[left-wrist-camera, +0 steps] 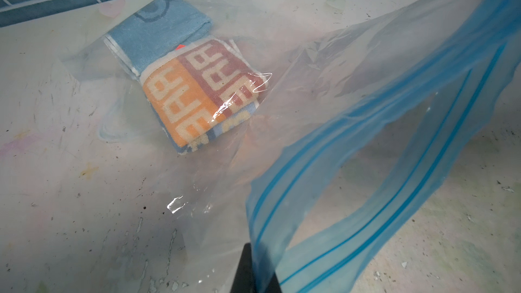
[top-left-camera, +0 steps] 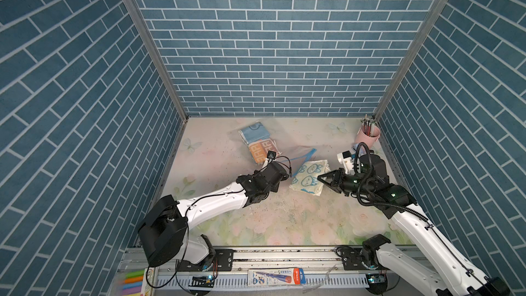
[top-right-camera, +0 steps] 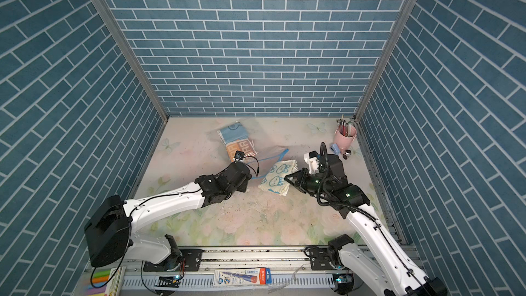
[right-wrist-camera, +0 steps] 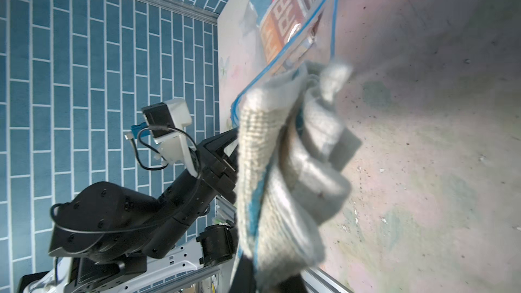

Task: Place the folded towel into the vacuum bag
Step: Pick up the towel from the center of the board, then place the towel in the vacuum bag.

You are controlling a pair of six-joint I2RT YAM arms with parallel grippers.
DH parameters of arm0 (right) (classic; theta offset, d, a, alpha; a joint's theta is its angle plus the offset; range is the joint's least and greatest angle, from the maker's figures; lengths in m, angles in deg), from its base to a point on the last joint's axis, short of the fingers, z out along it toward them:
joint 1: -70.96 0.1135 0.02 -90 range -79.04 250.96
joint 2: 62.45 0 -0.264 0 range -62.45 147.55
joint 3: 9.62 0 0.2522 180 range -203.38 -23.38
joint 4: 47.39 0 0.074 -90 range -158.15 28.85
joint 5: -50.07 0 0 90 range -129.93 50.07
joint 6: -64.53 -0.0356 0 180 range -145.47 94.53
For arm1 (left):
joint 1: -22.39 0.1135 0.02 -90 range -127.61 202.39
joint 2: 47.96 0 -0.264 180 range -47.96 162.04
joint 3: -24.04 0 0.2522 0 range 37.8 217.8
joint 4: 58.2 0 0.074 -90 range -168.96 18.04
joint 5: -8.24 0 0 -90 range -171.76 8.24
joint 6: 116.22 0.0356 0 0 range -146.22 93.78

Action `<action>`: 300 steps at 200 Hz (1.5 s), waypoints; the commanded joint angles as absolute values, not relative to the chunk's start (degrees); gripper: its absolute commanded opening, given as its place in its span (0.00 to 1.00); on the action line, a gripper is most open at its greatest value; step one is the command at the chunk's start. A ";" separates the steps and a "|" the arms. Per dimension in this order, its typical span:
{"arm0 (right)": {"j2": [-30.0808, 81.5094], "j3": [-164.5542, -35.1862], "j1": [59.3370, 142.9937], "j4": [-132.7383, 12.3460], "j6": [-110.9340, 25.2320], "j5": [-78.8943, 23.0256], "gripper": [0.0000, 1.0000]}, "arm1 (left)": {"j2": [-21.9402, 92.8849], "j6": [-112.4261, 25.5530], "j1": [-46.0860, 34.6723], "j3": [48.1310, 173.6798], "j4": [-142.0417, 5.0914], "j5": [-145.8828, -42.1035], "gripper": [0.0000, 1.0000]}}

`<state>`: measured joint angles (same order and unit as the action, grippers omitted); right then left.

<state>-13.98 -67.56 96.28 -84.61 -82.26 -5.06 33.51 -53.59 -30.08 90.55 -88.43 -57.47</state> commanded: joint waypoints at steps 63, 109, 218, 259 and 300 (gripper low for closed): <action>-7.33 -65.75 96.04 -70.10 -90.75 -2.55 0.00 | 33.25 -53.01 -30.34 92.80 -89.88 -59.72 0.00; -2.54 -64.27 96.06 -61.54 -95.81 -4.30 0.00 | 33.19 -53.22 -30.84 93.24 -89.69 -60.65 0.00; 3.19 -65.27 97.95 -55.06 -97.20 -8.48 0.00 | 33.51 -53.38 -31.66 96.40 -90.50 -63.43 0.00; 7.04 -65.86 101.67 -53.94 -96.89 -11.11 0.00 | 33.60 -53.62 -31.57 97.30 -90.68 -63.88 0.00; 9.17 -65.92 103.32 -53.28 -97.39 -15.08 0.00 | 33.51 -53.72 -31.79 97.58 -90.94 -63.92 0.00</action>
<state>8.51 -64.04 102.69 -55.78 -95.77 -11.42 33.54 -53.66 -31.30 95.75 -90.77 -63.55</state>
